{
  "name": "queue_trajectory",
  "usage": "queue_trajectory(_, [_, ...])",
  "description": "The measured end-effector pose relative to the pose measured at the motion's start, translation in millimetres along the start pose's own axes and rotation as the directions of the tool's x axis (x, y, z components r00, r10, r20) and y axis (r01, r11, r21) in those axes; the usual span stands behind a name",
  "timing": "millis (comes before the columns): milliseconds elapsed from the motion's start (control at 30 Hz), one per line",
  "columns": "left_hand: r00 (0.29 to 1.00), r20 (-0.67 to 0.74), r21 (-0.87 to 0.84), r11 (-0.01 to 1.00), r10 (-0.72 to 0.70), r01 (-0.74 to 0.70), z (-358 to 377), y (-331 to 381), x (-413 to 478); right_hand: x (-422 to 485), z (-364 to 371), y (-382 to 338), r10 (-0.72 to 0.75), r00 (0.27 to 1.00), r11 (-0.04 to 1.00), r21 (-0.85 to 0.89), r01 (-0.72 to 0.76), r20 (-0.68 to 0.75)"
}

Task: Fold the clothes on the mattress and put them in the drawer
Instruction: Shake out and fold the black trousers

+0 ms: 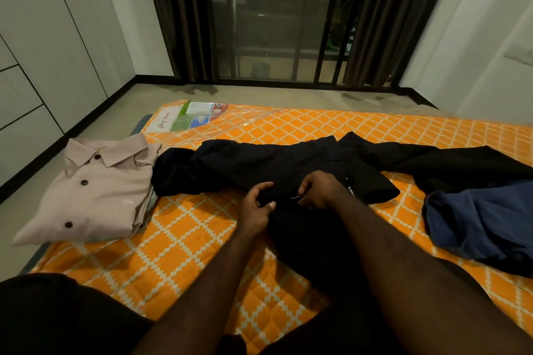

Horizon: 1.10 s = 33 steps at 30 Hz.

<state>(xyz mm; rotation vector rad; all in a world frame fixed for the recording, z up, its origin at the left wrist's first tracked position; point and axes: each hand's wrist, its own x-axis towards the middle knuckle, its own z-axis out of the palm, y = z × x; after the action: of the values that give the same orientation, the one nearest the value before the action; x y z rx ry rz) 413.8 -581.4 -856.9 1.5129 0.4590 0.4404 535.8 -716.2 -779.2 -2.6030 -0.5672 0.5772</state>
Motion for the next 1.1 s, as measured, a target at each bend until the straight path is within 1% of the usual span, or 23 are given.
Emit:
queue_trajectory(100, [0.998,0.04,-0.141,0.988,-0.051,0.056,-1.3,-0.3,-2.5,0.4,7.9,1.3,-0.071,0.994,0.997,0.004,0.071,-0.088])
queue_trajectory(133, [0.996,0.054,-0.18,0.981,-0.067,0.076,-1.7,0.1,-3.7,1.2,10.1,1.2,-0.082,0.992,0.996,0.012,0.083,-0.098])
queue_trajectory(267, [0.991,0.088,-0.249,0.961,-0.1,0.119,-3.3,-1.0,-5.6,5.0,13.9,1.2,-0.095,0.991,0.993,0.06,0.102,-0.099])
queue_trajectory(367, [0.99,0.097,-0.244,0.962,-0.104,0.125,-2.3,-3.8,-3.1,6.7,10.8,2.1,-0.11,0.992,0.988,0.098,0.116,-0.059])
queue_trajectory(533, [0.994,0.076,-0.197,0.976,-0.084,0.098,-3.6,-0.1,2.9,8.9,7.6,-3.4,-0.162,0.987,0.981,0.104,0.161,-0.002])
queue_trajectory(600, [0.991,0.076,-0.247,0.961,-0.111,0.126,-3.2,2.6,5.3,6.6,5.5,-7.5,-0.13,0.992,0.98,0.156,0.127,0.005])
queue_trajectory(667, [0.99,0.073,-0.276,0.952,-0.119,0.134,-2.7,4.0,5.0,2.2,4.3,-11.3,-0.066,0.998,0.964,0.258,0.059,0.019])
queue_trajectory(833, [0.999,-0.014,-0.119,0.992,-0.037,0.035,-0.1,-0.7,4.3,-3.3,6.5,-16.6,0.072,0.994,0.856,0.507,-0.101,0.077])
queue_trajectory(1100, [0.995,-0.083,-0.066,0.997,-0.048,0.043,2.1,5.5,2.6,-5.4,6.9,-16.3,0.092,0.98,0.789,0.587,-0.181,0.179])
